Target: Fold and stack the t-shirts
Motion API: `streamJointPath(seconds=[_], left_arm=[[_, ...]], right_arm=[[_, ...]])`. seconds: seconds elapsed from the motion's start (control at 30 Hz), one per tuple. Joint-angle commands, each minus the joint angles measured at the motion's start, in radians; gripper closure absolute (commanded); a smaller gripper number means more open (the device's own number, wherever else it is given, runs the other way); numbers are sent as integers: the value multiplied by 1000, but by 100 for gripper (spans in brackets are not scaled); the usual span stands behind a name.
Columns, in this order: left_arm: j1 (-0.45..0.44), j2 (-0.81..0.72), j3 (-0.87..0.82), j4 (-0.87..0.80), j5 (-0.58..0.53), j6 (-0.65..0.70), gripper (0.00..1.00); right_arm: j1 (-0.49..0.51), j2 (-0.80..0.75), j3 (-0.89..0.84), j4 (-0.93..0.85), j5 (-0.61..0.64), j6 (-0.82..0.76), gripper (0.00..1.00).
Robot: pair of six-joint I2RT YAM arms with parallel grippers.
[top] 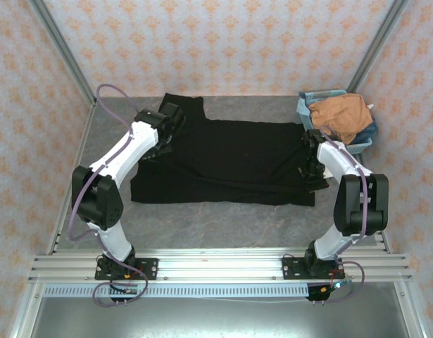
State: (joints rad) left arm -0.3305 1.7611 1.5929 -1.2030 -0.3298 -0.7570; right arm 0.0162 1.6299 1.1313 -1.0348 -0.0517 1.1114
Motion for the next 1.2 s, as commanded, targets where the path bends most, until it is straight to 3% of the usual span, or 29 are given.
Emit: streamJointPath(seconds=[0.0,1.17], left_arm=[[19,8,30,5,-61,12,100],[80,229,220,75,-35,104,100]], right_arm=[[-5,29,51,-4,47,10,100],[-5,222,226,24,87,-35,98]])
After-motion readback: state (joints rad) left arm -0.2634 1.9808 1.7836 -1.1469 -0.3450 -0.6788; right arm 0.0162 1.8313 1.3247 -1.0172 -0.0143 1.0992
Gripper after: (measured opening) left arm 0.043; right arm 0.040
